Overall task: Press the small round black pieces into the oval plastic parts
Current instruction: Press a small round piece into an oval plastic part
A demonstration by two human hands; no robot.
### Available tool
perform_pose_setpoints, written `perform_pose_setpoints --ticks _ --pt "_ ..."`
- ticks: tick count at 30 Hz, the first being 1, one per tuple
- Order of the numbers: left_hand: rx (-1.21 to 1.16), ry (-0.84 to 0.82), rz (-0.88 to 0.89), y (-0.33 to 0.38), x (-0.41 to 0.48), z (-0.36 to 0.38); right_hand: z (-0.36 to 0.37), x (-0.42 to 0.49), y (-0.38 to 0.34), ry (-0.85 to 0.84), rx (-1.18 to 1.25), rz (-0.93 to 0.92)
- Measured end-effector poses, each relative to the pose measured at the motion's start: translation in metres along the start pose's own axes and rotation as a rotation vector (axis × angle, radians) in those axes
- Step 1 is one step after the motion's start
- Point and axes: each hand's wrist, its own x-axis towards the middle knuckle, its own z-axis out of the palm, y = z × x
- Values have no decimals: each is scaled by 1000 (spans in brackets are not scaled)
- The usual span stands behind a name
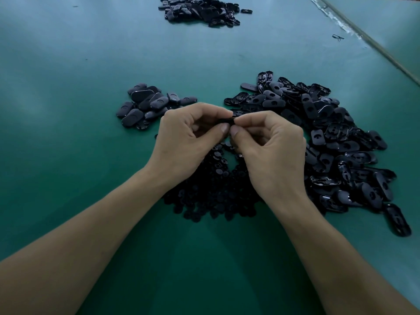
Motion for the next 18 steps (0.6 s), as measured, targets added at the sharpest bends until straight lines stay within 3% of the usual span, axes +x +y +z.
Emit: perform_pose_setpoints --ticks 18 --pt "-49 -12 -18 1 0 -1 0 2 3 -16 68 65"
